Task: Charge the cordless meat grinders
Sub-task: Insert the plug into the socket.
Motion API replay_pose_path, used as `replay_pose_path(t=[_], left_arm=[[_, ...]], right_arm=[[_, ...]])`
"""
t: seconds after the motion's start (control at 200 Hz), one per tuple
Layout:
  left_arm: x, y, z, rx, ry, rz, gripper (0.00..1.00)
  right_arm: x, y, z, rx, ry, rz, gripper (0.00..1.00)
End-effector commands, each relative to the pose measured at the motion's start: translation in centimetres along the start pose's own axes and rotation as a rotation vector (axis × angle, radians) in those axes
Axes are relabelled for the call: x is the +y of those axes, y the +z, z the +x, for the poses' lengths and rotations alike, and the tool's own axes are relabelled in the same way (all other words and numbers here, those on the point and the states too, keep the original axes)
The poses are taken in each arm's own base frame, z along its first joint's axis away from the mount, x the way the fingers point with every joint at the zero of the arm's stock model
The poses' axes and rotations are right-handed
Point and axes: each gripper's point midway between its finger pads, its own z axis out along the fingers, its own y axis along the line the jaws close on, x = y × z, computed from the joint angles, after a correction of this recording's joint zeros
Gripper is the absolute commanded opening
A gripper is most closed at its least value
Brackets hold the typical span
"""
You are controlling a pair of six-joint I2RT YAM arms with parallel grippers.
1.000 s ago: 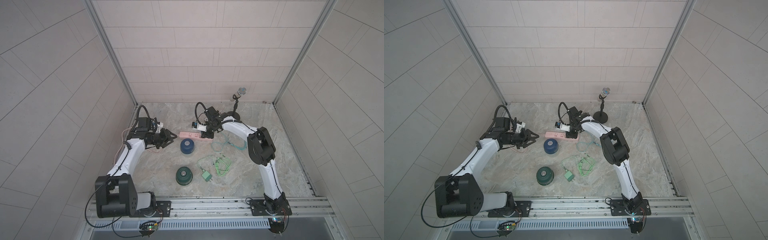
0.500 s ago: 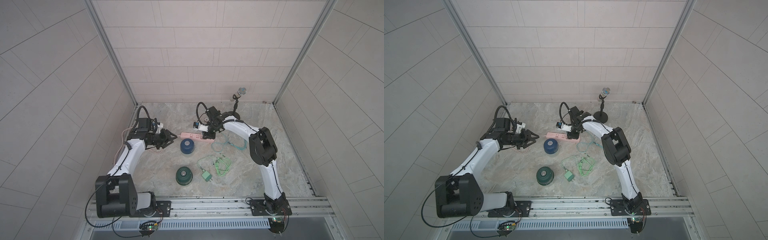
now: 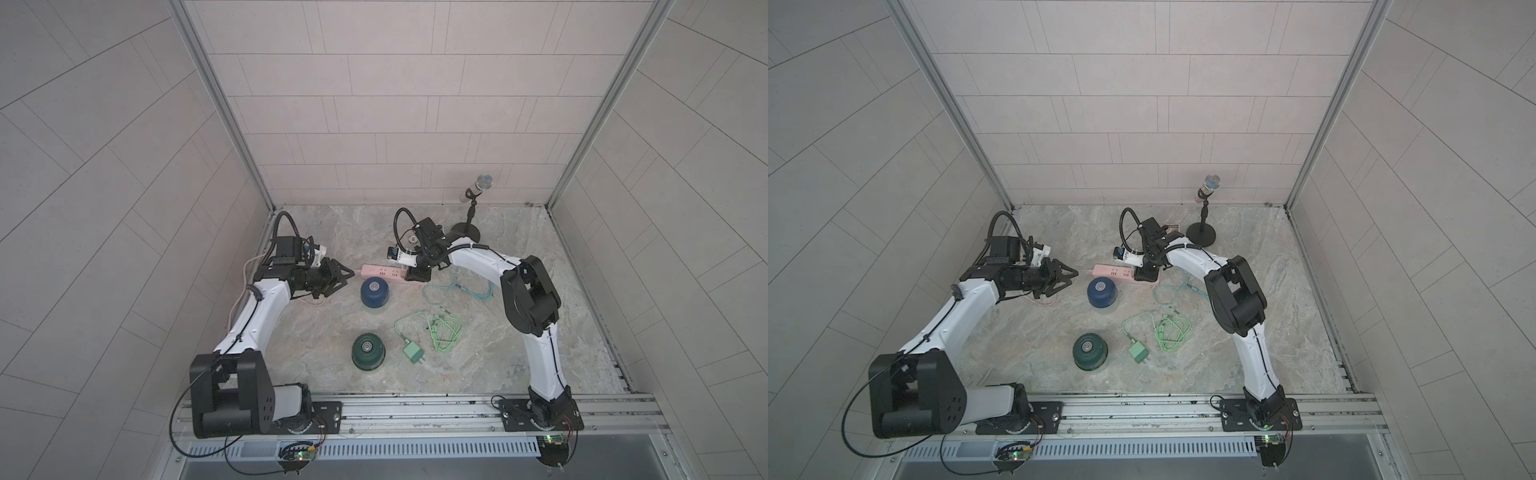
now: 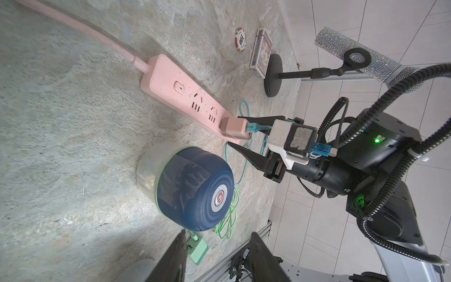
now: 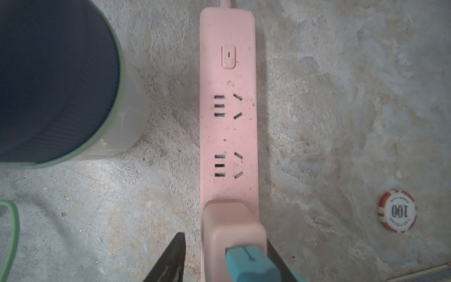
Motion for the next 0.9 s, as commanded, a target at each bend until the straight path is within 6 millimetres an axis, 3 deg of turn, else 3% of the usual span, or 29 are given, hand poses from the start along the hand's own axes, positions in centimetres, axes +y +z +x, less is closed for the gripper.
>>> replay_pose_path(t=[0.0, 0.25, 0.645, 0.891], left_arm=[[-0.3, -0.4, 0.0, -0.01, 0.016, 0.016, 0.45], [-0.2, -0.3, -0.1, -0.008, 0.015, 0.017, 0.45], [-0.2, -0.4, -0.2, -0.015, 0.017, 0.017, 0.45], [-0.5, -0.6, -0.4, -0.026, 0.028, 0.022, 0.45]], right_arm=[[0.0, -2.2, -1.5, -0.052, -0.007, 0.005, 1.0], [0.6, -3.0, -1.4, -0.06, 0.014, -0.016, 1.0], [1.6, -5.3, -0.9, -0.084, 0.098, -0.065, 0.86], [2.6, -5.8, 0.5, -0.043, 0.116, -0.07, 0.93]])
